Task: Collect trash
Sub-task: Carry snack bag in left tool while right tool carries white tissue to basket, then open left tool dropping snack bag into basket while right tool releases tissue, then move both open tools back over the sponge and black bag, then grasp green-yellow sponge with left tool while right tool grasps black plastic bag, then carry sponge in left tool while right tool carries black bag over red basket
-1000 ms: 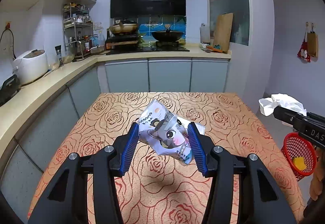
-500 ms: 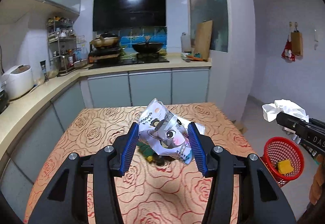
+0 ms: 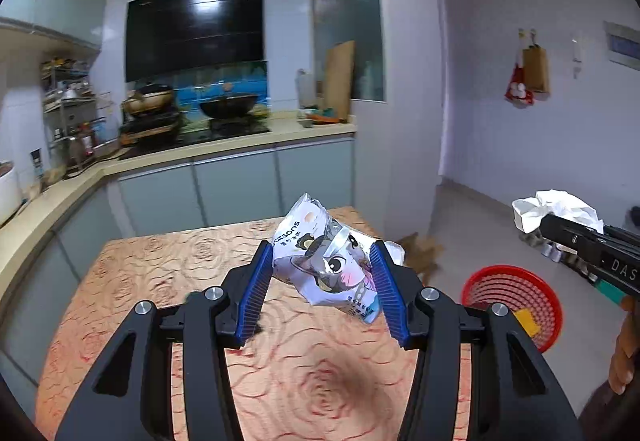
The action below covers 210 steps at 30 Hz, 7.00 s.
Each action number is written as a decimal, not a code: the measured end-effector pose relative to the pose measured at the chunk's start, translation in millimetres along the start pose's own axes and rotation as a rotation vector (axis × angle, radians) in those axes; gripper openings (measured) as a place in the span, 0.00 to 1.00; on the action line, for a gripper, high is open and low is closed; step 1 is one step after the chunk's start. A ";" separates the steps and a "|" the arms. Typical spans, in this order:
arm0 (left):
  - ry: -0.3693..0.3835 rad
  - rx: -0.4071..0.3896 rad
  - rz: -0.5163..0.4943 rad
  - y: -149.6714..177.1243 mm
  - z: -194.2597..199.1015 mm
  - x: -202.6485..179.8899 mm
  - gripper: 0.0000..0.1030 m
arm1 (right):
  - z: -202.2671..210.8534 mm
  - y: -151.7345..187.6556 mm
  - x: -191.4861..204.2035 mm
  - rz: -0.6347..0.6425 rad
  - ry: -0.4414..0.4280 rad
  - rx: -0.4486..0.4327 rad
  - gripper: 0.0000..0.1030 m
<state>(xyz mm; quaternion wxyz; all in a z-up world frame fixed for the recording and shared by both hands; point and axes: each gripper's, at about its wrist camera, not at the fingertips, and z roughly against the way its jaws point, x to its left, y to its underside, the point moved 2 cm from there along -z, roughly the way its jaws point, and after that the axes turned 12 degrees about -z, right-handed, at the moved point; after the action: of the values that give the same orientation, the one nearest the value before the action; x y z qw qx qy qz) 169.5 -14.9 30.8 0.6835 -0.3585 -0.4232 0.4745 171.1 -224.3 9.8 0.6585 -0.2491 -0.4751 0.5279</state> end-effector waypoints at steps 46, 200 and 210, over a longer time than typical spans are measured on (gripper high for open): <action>0.484 0.187 -0.151 10.6 -144.1 -203.2 0.56 | -88.5 56.7 -163.5 -0.197 0.239 0.310 0.54; 0.223 0.055 0.021 -3.6 -63.7 -66.1 0.16 | -10.7 2.9 -38.3 0.032 0.161 -0.026 0.37; 0.431 0.162 -0.058 1.7 -126.5 -158.1 0.17 | -44.1 23.3 -111.6 -0.033 0.279 0.120 0.37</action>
<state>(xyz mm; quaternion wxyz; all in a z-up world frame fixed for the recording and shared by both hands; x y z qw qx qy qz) 254.8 -176.1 -57.1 0.7979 -0.3832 -0.2382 0.3997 200.6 -313.3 -68.8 0.7403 -0.2723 -0.3506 0.5049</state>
